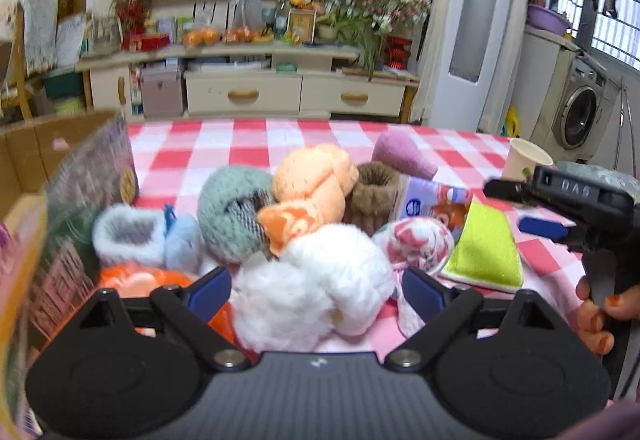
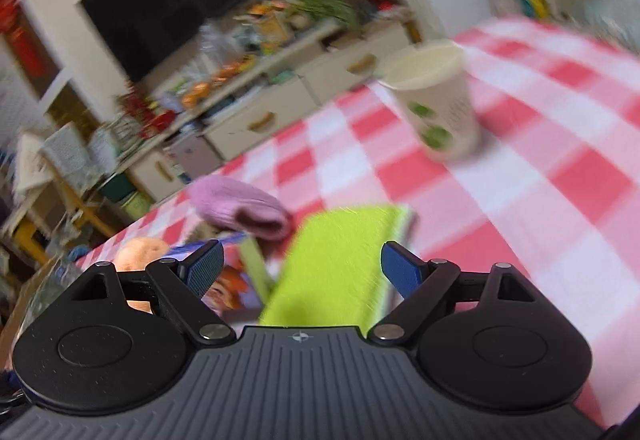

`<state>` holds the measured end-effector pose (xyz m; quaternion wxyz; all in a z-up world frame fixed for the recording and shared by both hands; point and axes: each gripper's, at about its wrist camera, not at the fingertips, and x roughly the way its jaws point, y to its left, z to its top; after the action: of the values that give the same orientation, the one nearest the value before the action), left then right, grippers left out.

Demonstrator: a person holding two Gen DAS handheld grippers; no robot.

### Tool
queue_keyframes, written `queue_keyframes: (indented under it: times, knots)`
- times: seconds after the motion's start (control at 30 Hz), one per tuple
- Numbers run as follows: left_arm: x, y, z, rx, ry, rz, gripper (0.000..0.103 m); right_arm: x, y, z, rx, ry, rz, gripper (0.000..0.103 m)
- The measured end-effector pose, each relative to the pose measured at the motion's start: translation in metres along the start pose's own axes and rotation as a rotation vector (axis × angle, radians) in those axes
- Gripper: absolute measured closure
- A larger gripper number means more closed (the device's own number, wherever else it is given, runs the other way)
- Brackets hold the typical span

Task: Organize soft objects
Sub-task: 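Return the left tool to the pile above the white fluffy pompom, then grasp the white fluffy pompom with the left gripper and lift it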

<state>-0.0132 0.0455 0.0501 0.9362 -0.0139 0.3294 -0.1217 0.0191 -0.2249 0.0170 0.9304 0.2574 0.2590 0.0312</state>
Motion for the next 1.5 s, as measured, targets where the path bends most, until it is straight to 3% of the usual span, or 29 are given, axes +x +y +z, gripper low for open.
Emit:
queue_keyframes:
  times: [0.1,0.3,0.6,0.97,1.07,1.5]
  knots:
    - [0.01,-0.002,-0.002,-0.017,0.015,0.011,0.015,0.011,0.007,-0.001,-0.031,0.04,0.081,0.0]
    - [0.021,-0.007,0.001,-0.014,0.009,0.035,0.015,0.024,0.015,-0.002,-0.068,0.069,0.12,0.0]
    - [0.037,-0.015,0.001,0.004,0.021,0.066,0.01,0.027,0.027,-0.008,-0.221,0.083,0.046,0.0]
    - [0.056,-0.02,0.004,0.034,0.043,0.104,0.007,0.035,0.033,-0.005,-0.21,0.064,0.025,0.0]
    - [0.057,-0.021,0.003,0.049,0.042,0.11,0.013,0.036,0.034,-0.004,-0.2,0.057,0.015,0.008]
    - [0.054,-0.011,0.006,0.015,0.039,0.095,0.047,0.034,0.037,-0.008,-0.183,0.025,0.011,0.012]
